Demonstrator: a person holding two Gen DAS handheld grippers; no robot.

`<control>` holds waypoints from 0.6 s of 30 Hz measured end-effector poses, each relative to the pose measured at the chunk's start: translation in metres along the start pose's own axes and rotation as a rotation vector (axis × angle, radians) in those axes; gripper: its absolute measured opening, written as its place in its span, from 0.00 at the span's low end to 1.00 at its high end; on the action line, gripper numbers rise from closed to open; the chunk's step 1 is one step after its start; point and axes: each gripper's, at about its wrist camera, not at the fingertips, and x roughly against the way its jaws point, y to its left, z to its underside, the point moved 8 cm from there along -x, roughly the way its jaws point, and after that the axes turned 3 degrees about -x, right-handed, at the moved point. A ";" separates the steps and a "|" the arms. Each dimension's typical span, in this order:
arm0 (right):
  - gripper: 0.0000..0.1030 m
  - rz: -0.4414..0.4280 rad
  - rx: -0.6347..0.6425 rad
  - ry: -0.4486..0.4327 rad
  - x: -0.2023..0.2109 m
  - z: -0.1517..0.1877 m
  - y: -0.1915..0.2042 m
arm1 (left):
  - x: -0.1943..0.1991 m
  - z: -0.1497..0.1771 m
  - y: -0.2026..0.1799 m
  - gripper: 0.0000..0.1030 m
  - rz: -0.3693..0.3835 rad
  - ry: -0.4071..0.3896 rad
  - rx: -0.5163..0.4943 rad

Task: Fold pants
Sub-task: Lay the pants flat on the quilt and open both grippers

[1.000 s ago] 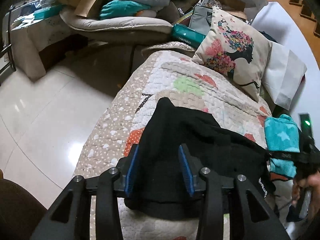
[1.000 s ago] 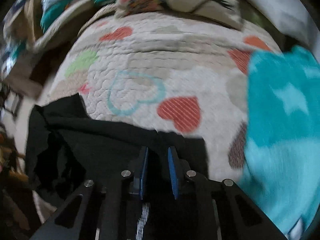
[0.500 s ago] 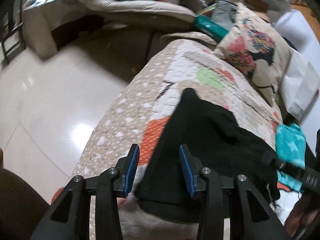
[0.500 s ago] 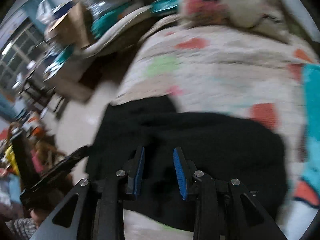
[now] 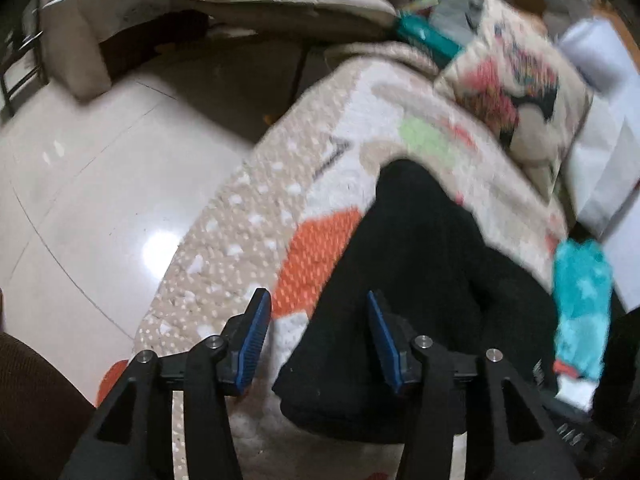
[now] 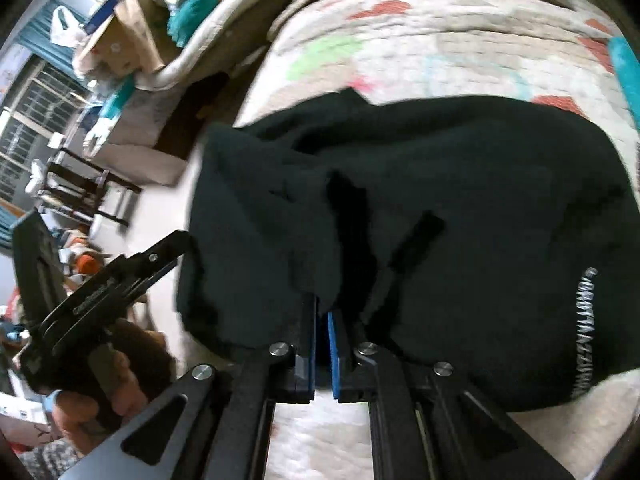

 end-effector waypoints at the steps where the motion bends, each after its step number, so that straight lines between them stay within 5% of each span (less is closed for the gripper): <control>1: 0.13 0.002 -0.020 0.001 0.001 0.000 -0.003 | -0.008 0.006 -0.001 0.47 -0.015 0.038 -0.019; 8: 0.17 0.031 -0.042 -0.131 0.040 -0.017 -0.014 | -0.015 0.011 0.003 0.58 -0.055 0.056 -0.026; 12: 0.42 0.062 -0.232 -0.300 0.080 -0.007 -0.069 | 0.003 0.002 -0.004 0.58 -0.018 -0.021 -0.039; 15: 0.43 0.048 -0.366 -0.365 0.096 0.010 -0.100 | 0.019 -0.005 -0.015 0.58 0.009 -0.085 -0.072; 18: 0.43 0.028 -0.454 -0.391 0.101 0.024 -0.116 | 0.031 -0.006 -0.040 0.58 0.067 -0.060 -0.127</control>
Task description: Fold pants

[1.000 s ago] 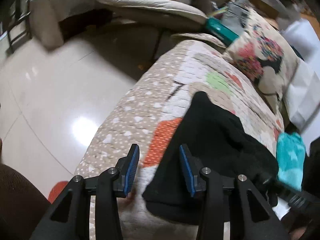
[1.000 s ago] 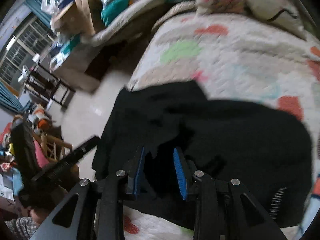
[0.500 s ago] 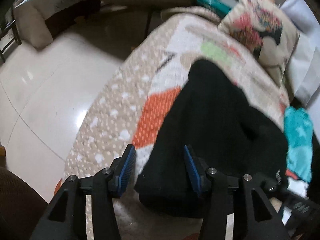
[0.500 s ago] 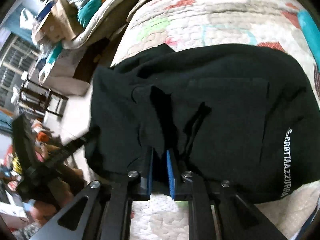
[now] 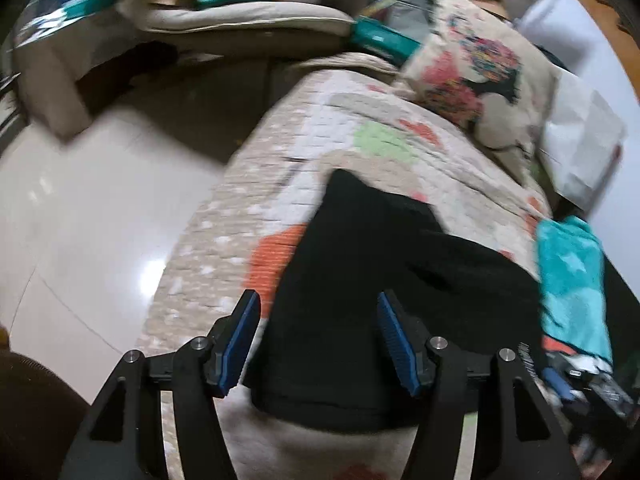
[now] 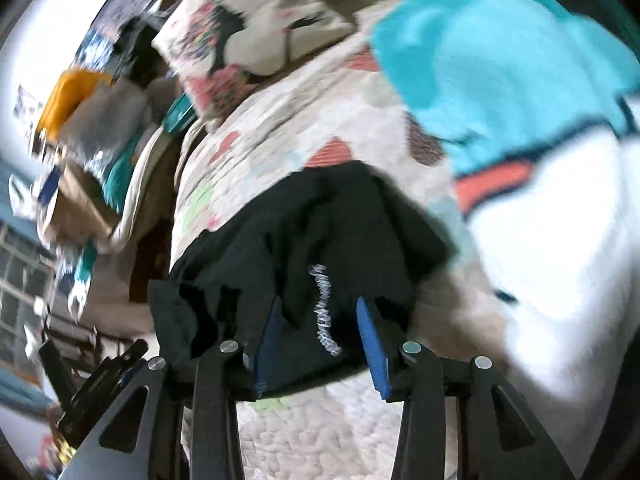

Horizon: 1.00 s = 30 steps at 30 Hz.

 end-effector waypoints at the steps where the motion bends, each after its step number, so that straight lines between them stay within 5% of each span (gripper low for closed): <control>1: 0.43 0.004 -0.017 -0.005 0.001 0.001 -0.004 | 0.002 -0.002 -0.009 0.58 0.018 0.009 -0.020; 7: 0.46 0.055 -0.116 0.007 -0.005 0.010 -0.041 | -0.015 -0.020 -0.113 0.60 0.082 0.105 -0.311; 15: 0.49 -0.045 -0.172 -0.044 -0.010 -0.001 -0.056 | -0.101 -0.034 -0.239 0.60 0.208 0.253 -0.415; 25: 0.54 -0.092 -0.185 -0.053 -0.029 -0.005 -0.052 | -0.180 0.026 -0.314 0.60 0.178 0.444 -0.874; 28: 0.58 -0.083 -0.159 -0.067 -0.032 -0.005 -0.048 | -0.187 0.045 -0.322 0.85 0.190 0.461 -0.982; 30: 0.60 -0.073 -0.142 -0.074 -0.034 -0.005 -0.044 | -0.187 0.058 -0.325 0.92 0.173 0.457 -1.067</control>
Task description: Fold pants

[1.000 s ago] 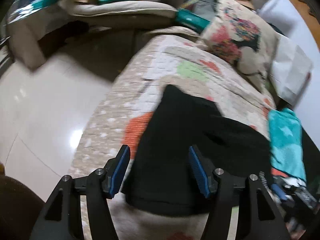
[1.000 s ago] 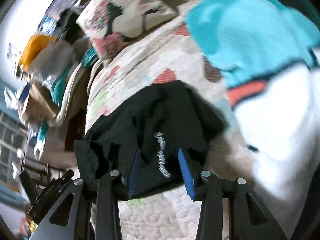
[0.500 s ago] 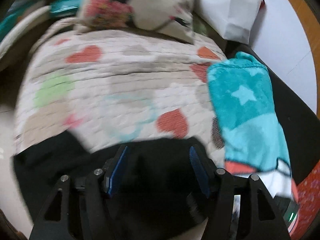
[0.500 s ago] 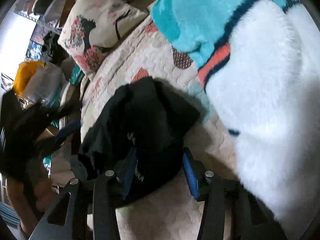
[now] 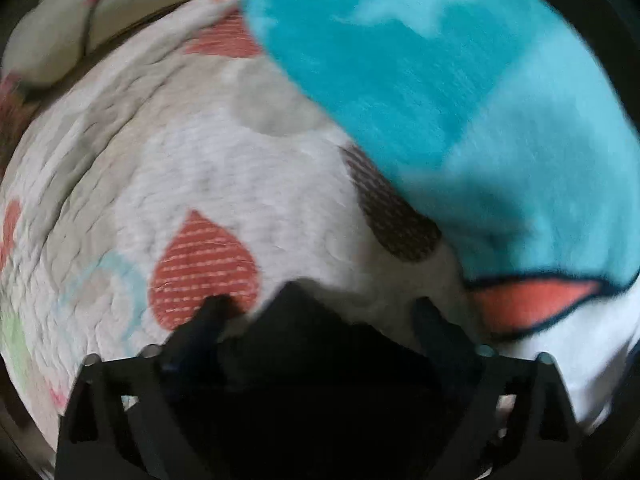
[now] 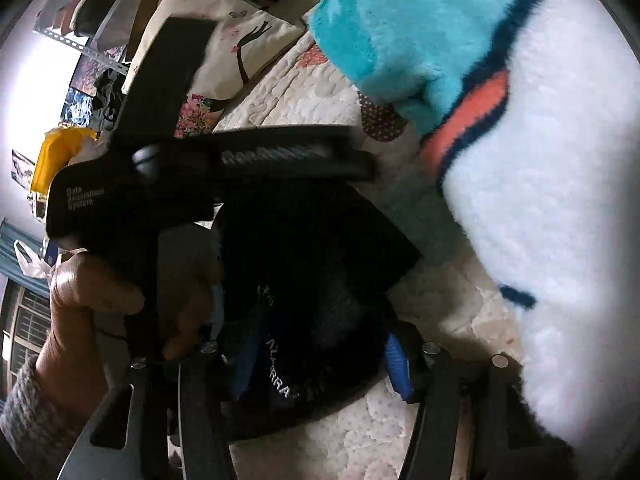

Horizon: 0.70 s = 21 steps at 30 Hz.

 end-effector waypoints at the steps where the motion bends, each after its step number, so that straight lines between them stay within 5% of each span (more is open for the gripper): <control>1: 0.61 0.005 0.011 -0.002 -0.001 0.000 0.002 | 0.000 0.001 -0.003 0.92 -0.015 -0.008 -0.016; 4: 0.61 0.032 0.059 0.002 -0.004 0.002 0.007 | 0.007 0.002 0.004 0.73 0.006 -0.038 0.027; 6: 0.57 0.053 0.091 0.019 -0.005 0.002 0.011 | 0.016 0.005 0.011 0.43 0.013 -0.060 0.045; 8: 0.37 0.074 0.128 0.042 -0.008 0.002 0.015 | 0.024 0.009 0.014 0.32 0.031 -0.068 0.057; 10: 0.32 0.071 0.148 0.043 -0.007 0.000 0.020 | 0.037 0.015 0.019 0.22 0.003 -0.093 0.073; 21: 0.28 -0.038 0.333 -0.020 0.027 0.008 0.088 | 0.130 0.036 0.060 0.21 0.086 -0.284 0.217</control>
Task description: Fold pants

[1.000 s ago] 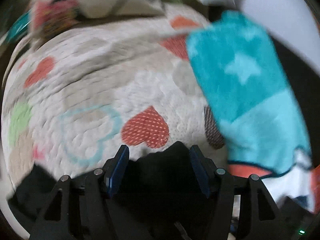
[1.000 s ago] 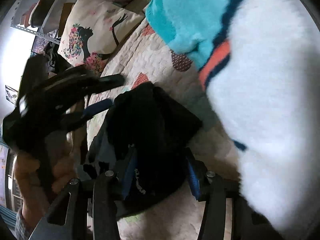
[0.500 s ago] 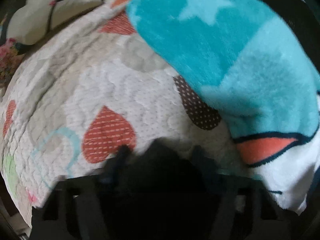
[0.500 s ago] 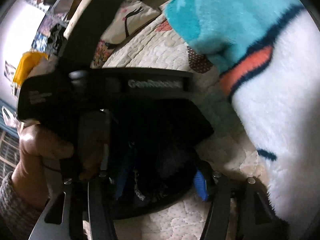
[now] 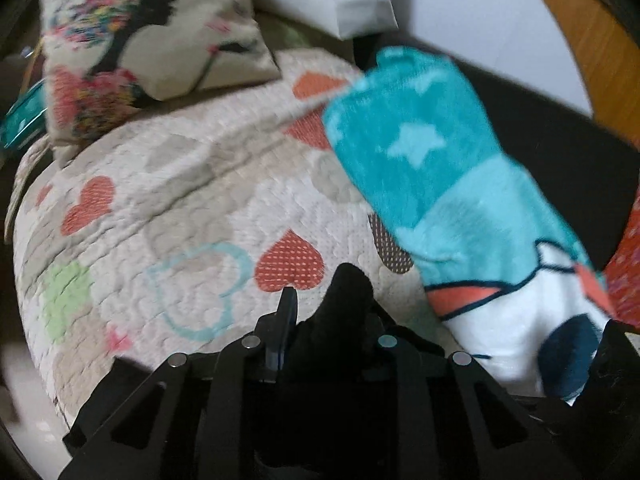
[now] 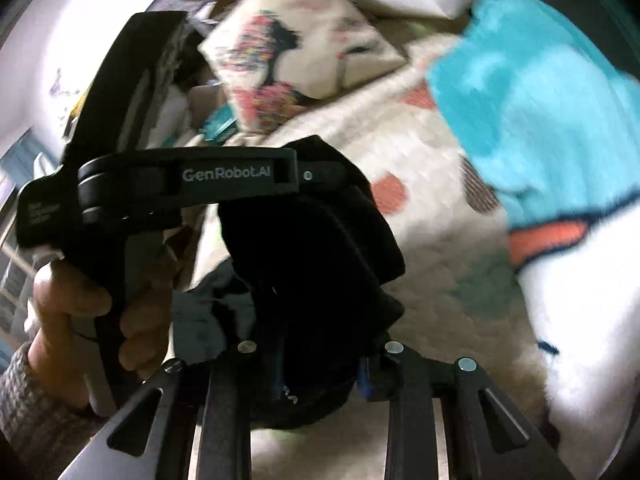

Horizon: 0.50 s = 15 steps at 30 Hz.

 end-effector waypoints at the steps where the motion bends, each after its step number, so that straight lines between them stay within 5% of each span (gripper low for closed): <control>1: 0.28 -0.005 0.029 -0.001 0.001 0.000 0.009 | 0.011 0.003 0.006 0.21 0.007 -0.018 0.021; 15: 0.28 -0.079 0.397 0.132 -0.059 0.036 0.145 | 0.084 0.091 0.153 0.21 0.064 -0.184 0.433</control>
